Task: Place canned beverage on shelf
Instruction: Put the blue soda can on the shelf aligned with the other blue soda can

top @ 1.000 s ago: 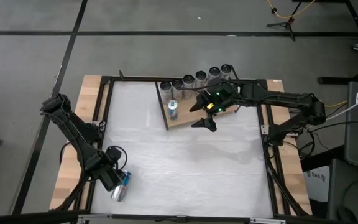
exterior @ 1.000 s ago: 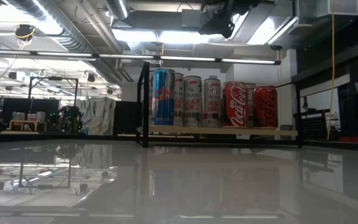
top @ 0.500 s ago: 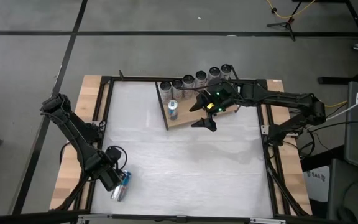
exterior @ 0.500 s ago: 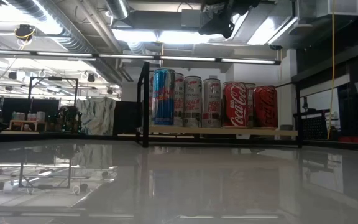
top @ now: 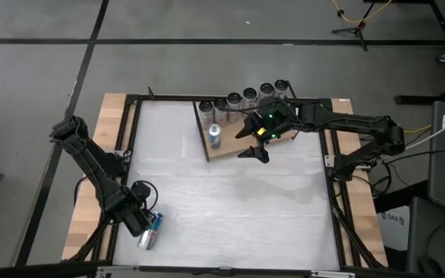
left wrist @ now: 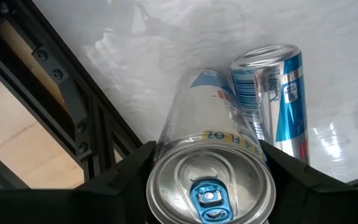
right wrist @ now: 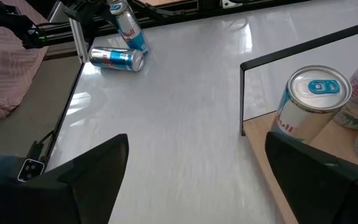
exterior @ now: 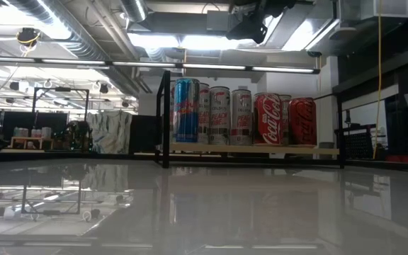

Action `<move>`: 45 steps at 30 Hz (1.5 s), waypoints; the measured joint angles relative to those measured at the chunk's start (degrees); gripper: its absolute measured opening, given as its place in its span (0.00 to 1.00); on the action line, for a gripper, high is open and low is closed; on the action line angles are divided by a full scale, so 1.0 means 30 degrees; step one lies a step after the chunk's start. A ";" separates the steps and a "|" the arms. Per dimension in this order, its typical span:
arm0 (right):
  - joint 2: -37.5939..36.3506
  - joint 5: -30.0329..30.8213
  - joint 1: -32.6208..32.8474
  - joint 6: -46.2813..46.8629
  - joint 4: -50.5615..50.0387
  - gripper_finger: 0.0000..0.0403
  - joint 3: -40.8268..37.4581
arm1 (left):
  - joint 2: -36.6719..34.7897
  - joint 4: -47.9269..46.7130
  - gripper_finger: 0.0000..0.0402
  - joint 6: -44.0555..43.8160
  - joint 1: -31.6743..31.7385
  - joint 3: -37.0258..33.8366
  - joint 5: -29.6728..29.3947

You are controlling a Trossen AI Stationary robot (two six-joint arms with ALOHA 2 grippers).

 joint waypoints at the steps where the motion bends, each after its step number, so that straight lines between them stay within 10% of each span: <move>1: 0.0000 0.0000 0.0000 0.0000 0.0000 0.91 0.0000 | -0.0068 0.0002 0.54 -0.0012 0.0000 -0.0005 -0.0002; 24: 0.0000 0.1328 0.0000 -0.0005 0.0000 0.91 0.0000 | -0.5092 -0.0672 0.55 0.2785 0.4305 -0.0022 -0.0950; 45: 0.0000 0.1705 0.0000 -0.0007 0.0000 0.91 0.0000 | -0.1637 0.4245 0.55 2.1996 1.3728 -0.0012 0.1016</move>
